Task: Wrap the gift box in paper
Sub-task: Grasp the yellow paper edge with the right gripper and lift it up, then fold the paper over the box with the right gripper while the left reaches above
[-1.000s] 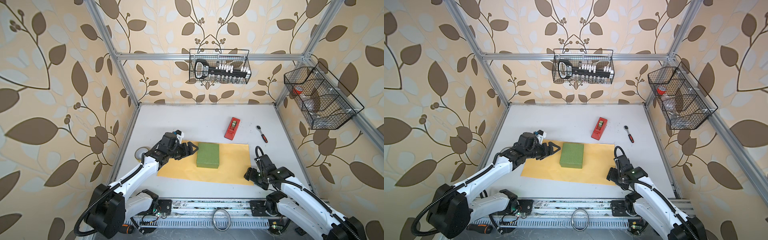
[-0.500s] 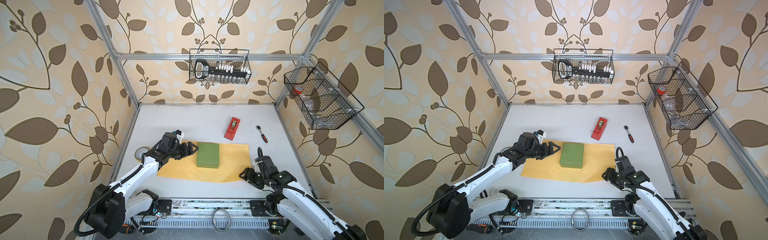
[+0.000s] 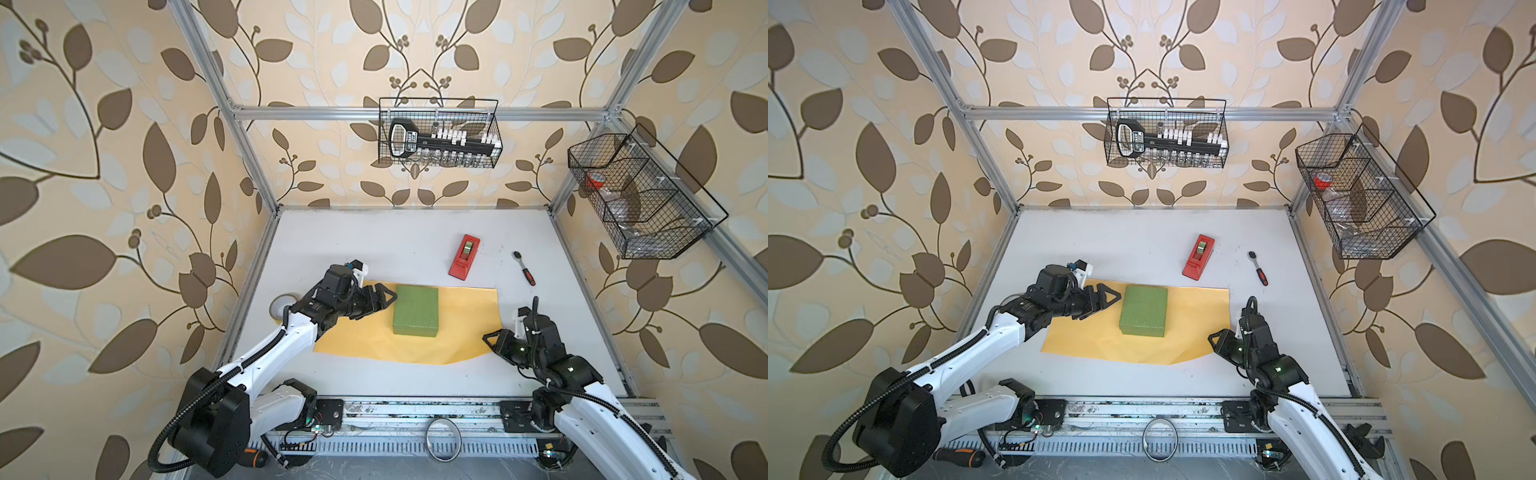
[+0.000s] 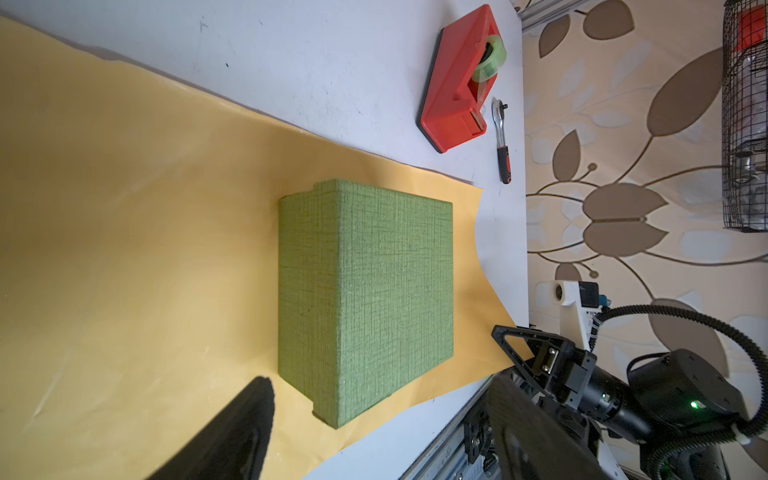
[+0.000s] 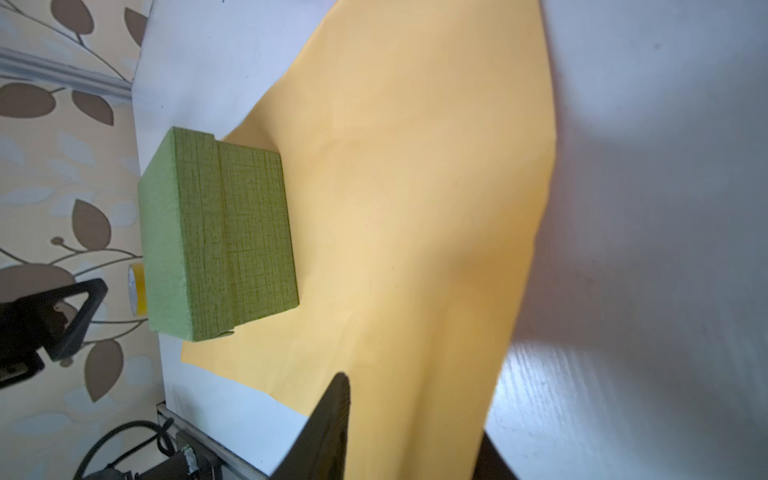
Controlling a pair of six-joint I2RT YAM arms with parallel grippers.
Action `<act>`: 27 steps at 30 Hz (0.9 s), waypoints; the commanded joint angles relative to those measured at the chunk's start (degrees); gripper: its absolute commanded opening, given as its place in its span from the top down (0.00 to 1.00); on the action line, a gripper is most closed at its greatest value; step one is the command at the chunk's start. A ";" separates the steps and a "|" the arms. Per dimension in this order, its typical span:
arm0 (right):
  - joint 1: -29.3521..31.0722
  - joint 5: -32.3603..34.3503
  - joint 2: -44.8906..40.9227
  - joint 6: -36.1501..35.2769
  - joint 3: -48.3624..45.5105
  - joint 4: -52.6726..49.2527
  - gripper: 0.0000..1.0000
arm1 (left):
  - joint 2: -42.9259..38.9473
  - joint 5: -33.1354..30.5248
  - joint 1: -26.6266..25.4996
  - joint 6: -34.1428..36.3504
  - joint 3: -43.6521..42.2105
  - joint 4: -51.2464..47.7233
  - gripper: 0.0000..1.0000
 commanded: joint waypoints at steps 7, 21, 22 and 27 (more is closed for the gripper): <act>4.54 11.54 0.20 -3.74 2.39 1.48 0.90 | -0.78 1.55 -2.09 -1.06 4.59 -0.84 0.18; 23.42 19.31 7.98 -8.69 8.57 16.54 1.00 | 10.81 4.11 -10.82 -4.87 15.33 0.94 0.20; 24.99 19.30 9.07 -9.16 8.72 18.47 1.00 | 11.74 4.81 -10.92 -5.07 16.24 0.91 0.20; 32.22 21.62 16.16 -12.15 11.24 24.27 0.99 | 15.60 6.21 -11.98 -4.82 20.40 -0.36 0.21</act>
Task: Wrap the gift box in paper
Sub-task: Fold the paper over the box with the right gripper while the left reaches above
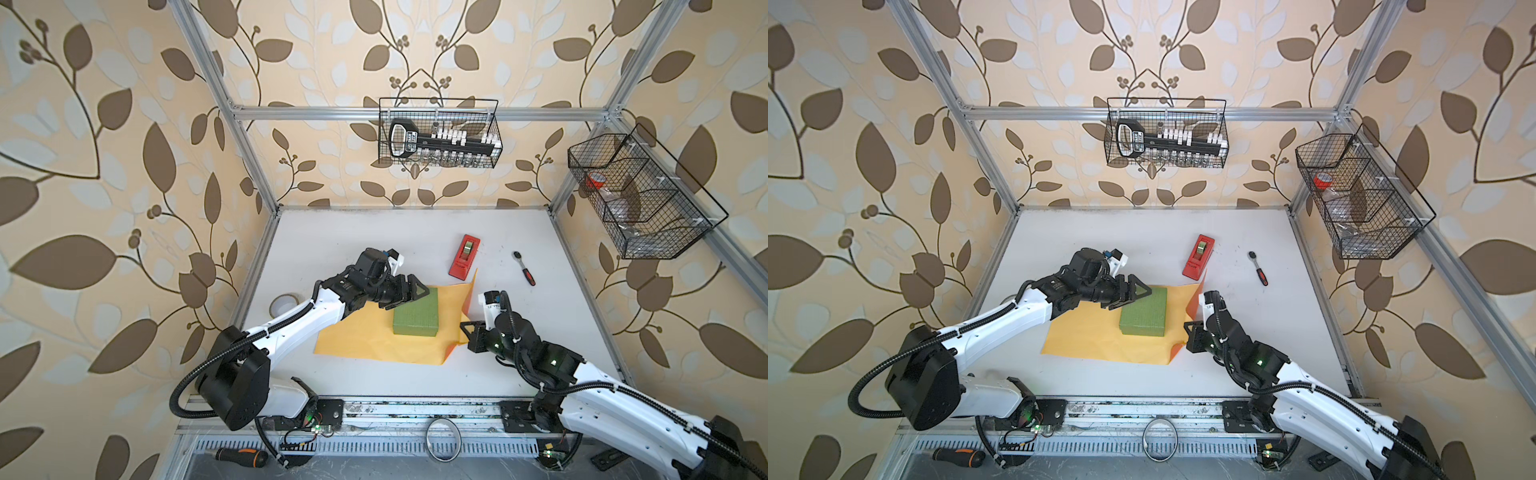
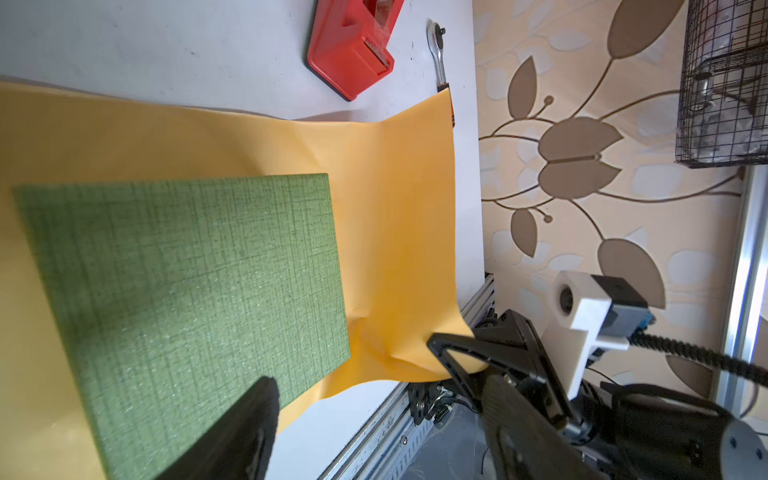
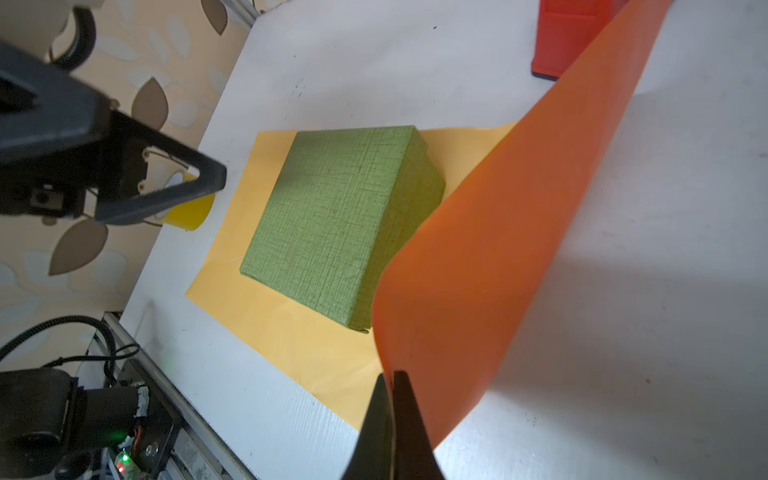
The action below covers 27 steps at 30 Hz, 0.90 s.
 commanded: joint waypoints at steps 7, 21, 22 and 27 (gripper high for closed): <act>7.36 5.56 9.29 -3.95 5.21 10.58 1.00 | 6.82 2.53 -4.01 -0.89 6.62 1.08 0.21; 8.84 4.88 13.21 -2.50 4.50 14.19 1.00 | 16.90 -1.49 -5.35 7.06 17.87 -9.33 0.39; 9.00 4.81 13.39 -2.46 4.49 14.28 1.00 | 17.61 -1.90 -5.42 7.64 18.79 -10.01 0.42; 9.05 4.60 13.86 -2.52 4.37 14.38 1.00 | 20.05 -3.26 -5.55 10.04 22.71 -13.08 0.60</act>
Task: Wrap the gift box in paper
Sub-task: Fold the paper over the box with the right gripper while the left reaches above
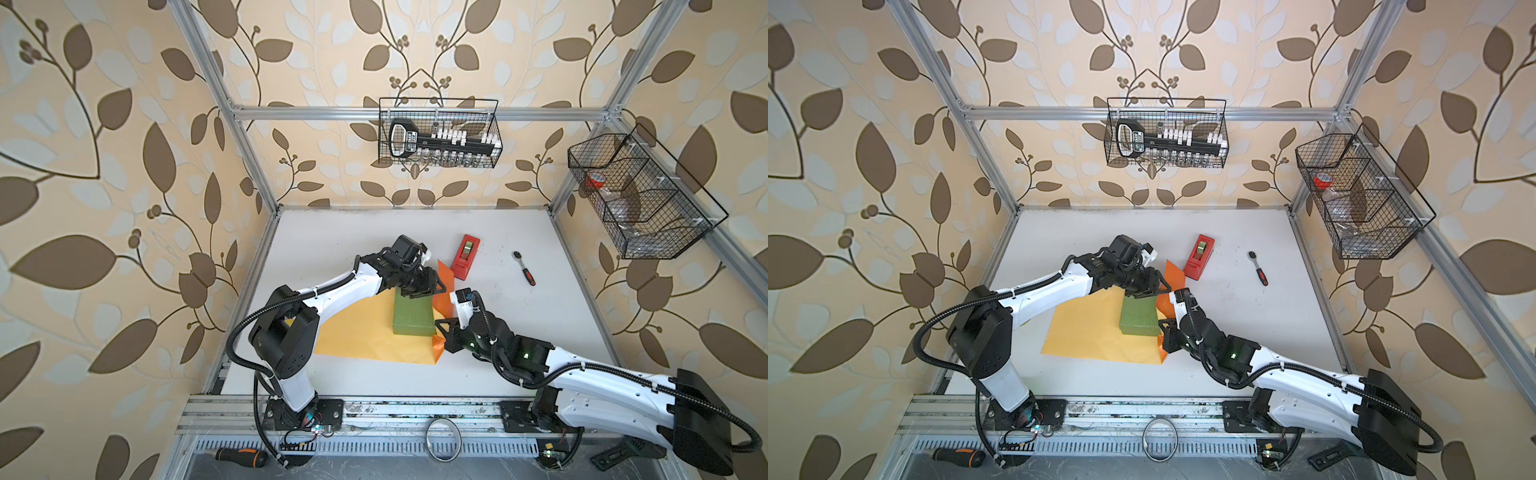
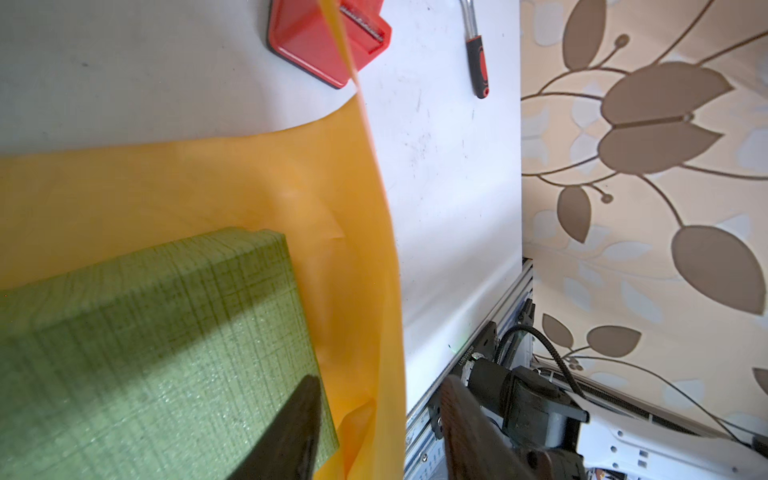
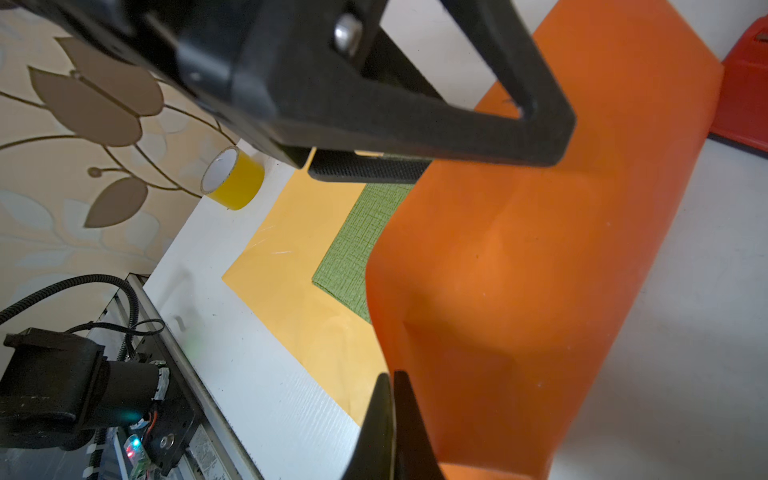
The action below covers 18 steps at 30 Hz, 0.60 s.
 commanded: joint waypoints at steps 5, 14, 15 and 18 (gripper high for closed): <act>0.40 0.81 0.83 0.03 0.45 0.66 1.00 | 2.31 -0.98 -0.72 4.17 5.22 -4.29 0.80; 0.46 0.49 -2.67 -0.58 1.39 -4.24 0.65 | -0.17 -0.93 -0.64 3.51 1.71 -1.61 1.00; 0.34 -0.23 -3.72 -1.20 1.61 -5.36 0.60 | -0.66 -0.85 -0.68 3.15 1.05 -0.98 1.00; -0.33 -4.37 -7.60 -3.32 2.85 -11.39 0.41 | -1.96 0.13 -0.64 1.71 -1.11 1.15 1.00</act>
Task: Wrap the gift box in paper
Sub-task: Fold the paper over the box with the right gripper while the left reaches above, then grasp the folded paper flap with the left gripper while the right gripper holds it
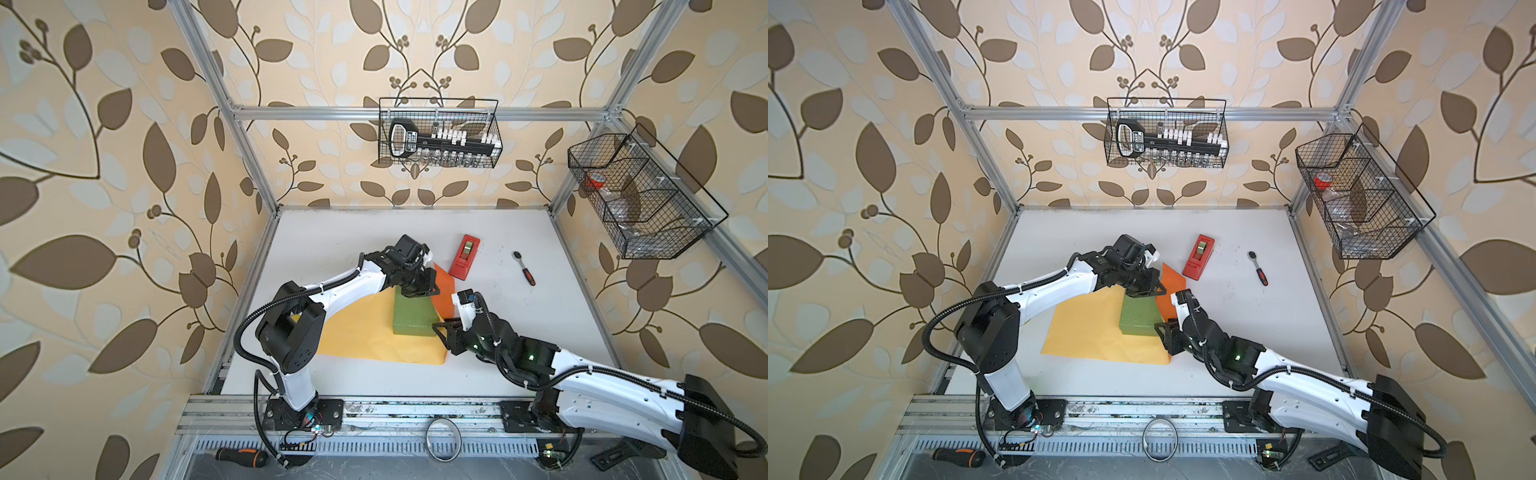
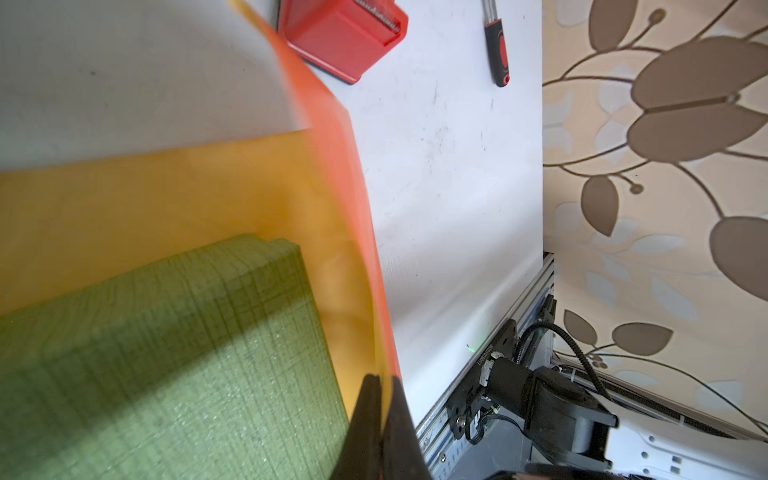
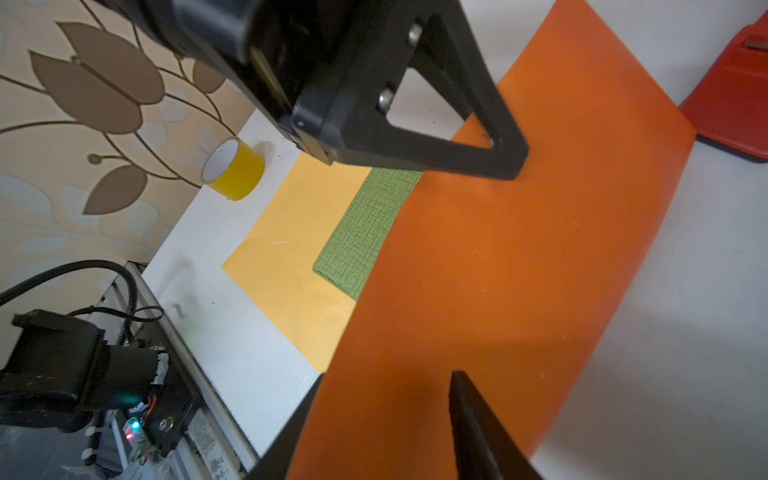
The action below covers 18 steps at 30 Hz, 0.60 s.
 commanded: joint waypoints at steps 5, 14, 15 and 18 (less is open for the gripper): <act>-3.20 -10.65 -9.28 -5.47 5.20 -15.65 0.26 | -5.83 2.38 -0.14 -2.54 -5.09 6.08 1.00; -16.47 -18.16 -8.58 -4.76 7.55 -17.16 0.20 | -11.75 4.75 3.45 -0.66 -12.30 7.94 1.00; -18.38 -19.66 -7.59 -4.23 7.42 -16.58 0.20 | -12.36 4.80 4.24 -0.44 -13.11 8.14 1.00; -21.61 -22.03 -4.56 -2.94 7.25 -14.01 0.17 | -14.31 5.43 6.87 -0.07 -15.57 8.85 1.00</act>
